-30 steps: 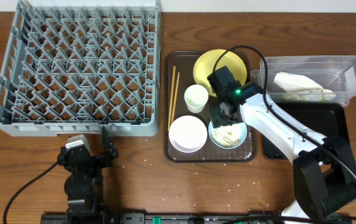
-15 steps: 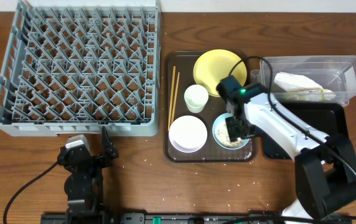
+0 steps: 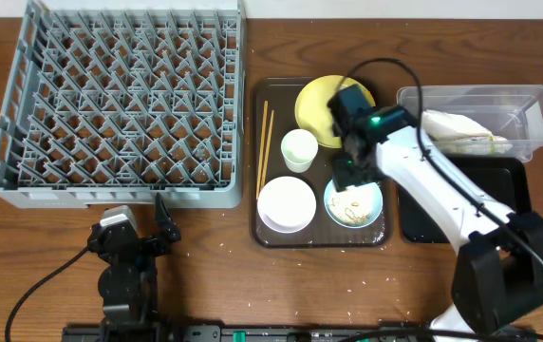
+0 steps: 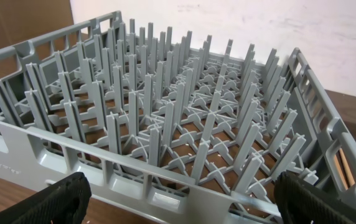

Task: Sort waste into correct bins and load items into the dishwasher
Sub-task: 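Carry the blue bowl right over the black tray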

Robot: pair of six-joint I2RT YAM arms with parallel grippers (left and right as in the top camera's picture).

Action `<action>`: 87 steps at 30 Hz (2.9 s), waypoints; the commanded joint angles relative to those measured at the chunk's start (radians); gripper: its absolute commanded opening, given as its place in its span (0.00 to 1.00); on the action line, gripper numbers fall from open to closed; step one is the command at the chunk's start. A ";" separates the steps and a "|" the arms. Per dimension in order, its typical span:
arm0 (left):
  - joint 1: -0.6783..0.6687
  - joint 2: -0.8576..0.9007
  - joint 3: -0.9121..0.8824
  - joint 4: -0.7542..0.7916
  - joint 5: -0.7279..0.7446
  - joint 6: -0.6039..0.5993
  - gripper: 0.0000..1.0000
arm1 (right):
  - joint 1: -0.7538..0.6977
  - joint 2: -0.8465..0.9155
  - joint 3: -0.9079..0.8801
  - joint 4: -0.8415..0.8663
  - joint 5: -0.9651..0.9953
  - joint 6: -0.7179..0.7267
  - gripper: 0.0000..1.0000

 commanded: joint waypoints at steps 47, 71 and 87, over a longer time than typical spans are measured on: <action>0.003 -0.005 -0.024 -0.015 -0.005 -0.002 0.95 | 0.170 -0.005 -0.238 0.193 -0.048 -0.203 0.10; 0.003 -0.005 -0.024 -0.015 -0.005 -0.002 0.95 | -0.089 -0.361 -0.122 0.008 -0.240 -0.130 0.01; 0.003 -0.005 -0.024 -0.015 -0.005 -0.002 0.95 | -0.790 -0.429 -0.327 -0.011 -0.930 -0.443 0.01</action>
